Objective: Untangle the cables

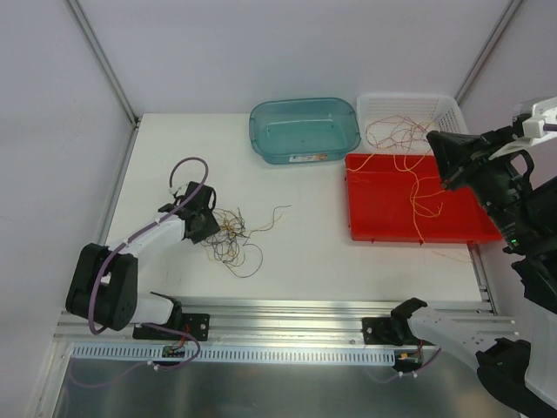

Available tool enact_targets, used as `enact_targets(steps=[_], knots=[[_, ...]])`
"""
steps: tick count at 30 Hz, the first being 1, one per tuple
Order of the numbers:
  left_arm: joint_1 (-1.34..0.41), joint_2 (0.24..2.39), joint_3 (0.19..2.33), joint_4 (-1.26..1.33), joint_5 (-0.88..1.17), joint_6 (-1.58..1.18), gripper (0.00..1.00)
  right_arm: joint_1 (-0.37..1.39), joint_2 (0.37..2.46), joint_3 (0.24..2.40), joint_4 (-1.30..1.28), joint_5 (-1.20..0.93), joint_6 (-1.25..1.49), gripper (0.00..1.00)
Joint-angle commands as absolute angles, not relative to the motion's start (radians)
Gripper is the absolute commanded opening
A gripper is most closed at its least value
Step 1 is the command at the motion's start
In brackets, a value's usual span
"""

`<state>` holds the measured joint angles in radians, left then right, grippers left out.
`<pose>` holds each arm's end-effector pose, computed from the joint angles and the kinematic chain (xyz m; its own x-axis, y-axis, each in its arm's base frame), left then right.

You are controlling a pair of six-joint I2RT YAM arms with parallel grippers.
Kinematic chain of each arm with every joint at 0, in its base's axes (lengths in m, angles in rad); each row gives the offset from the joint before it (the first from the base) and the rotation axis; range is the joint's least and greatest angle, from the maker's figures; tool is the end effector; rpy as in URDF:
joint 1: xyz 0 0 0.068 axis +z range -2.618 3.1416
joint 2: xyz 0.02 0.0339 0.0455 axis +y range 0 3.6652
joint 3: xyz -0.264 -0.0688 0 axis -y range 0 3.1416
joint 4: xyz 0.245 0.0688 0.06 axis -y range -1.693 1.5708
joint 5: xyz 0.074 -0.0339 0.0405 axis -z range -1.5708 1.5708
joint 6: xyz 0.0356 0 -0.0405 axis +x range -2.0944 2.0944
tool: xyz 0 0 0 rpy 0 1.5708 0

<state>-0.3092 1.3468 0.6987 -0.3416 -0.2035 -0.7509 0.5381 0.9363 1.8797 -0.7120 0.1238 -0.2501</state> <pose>0.2429 -0.0700 0.1798 -0.7133 -0.4736 -0.5166 -0.4026 0.8803 -0.2510 0.0582 0.0296 0.5848 0.2911 -0.1123 -0.9501 -0.3440 0.9144 -0.2135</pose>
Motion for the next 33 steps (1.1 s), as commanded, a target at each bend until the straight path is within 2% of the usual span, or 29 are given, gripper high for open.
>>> enact_targets(steps=[1, 7, 8, 11, 12, 17, 23, 30, 33], knots=[[-0.296, 1.312, 0.761, -0.371, -0.215, -0.706, 0.46, 0.534, 0.943, 1.872, -0.716, 0.244, -0.313, 0.01], [-0.296, 1.194, 0.834, -0.419, -0.157, -0.632, 0.75, 0.534, 0.93, 1.778, -0.672, 0.356, -0.362, 0.01], [-0.296, 1.157, 0.851, -0.434, -0.152, -0.621, 0.83, 0.532, 0.93, 1.77, -0.667, 0.363, -0.371, 0.01], [-0.296, 1.082, 0.879, -0.457, -0.132, -0.565, 0.97, 0.528, 0.948, 1.743, -0.657, 0.387, -0.382, 0.01], [-0.296, 1.063, 0.885, -0.46, -0.12, -0.534, 0.99, 0.525, 0.953, 1.735, -0.65, 0.4, -0.383, 0.01], [-0.296, 0.939, 0.891, -0.469, -0.101, -0.43, 0.99, 0.477, 0.988, 1.657, -0.606, 0.408, -0.385, 0.01], [-0.296, 0.812, 0.836, -0.466, -0.184, -0.301, 0.99, 0.324, 1.046, 1.583, -0.577, 0.285, -0.322, 0.01], [-0.296, 0.713, 0.697, -0.41, -0.219, -0.238, 0.99, 0.048, 1.126, 1.409, -0.474, 0.135, -0.224, 0.01], [-0.296, 0.704, 0.699, -0.403, -0.209, -0.236, 0.99, -0.038, 1.141, 1.3, -0.411, 0.075, -0.138, 0.01]])
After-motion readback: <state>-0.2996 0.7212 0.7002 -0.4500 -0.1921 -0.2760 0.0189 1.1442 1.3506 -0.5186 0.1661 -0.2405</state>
